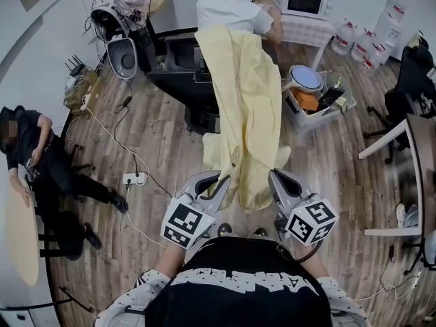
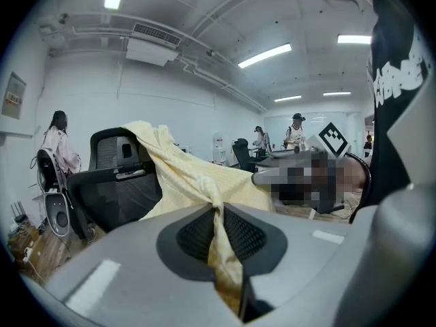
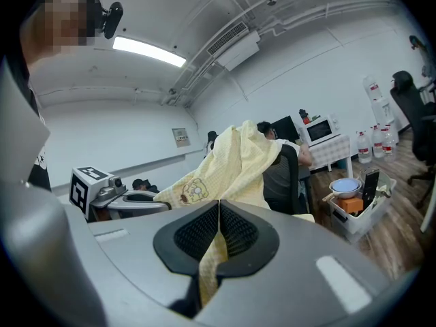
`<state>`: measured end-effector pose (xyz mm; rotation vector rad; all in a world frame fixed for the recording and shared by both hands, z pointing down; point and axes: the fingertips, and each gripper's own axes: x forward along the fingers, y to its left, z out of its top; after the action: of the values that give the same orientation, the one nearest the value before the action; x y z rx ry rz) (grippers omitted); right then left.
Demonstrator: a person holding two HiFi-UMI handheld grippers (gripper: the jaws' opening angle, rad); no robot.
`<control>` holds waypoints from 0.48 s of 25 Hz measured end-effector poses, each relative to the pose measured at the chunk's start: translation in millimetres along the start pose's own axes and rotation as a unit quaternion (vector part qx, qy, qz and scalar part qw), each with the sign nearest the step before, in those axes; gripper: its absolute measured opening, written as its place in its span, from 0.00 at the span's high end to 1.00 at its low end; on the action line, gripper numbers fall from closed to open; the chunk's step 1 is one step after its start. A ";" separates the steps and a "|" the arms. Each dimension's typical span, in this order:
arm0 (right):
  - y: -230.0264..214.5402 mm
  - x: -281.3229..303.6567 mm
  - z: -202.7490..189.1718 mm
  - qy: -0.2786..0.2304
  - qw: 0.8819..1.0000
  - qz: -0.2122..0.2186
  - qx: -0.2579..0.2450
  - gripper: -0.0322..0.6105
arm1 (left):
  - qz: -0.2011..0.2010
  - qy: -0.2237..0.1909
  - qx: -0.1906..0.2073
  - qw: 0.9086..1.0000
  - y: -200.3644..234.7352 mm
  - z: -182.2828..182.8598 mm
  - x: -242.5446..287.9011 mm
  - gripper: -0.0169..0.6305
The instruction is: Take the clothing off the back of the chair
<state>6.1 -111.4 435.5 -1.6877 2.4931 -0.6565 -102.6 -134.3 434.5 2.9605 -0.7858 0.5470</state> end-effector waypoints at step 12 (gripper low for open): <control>-1.9 -0.8 -5.9 0.011 1.000 0.003 -0.001 0.92 | -0.012 0.006 0.002 1.000 -8.0 -2.1 6.7 0.94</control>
<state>6.5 -109.4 441.4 -1.6826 2.5127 -0.6753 -94.0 -130.2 439.3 2.9637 -0.7467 0.5644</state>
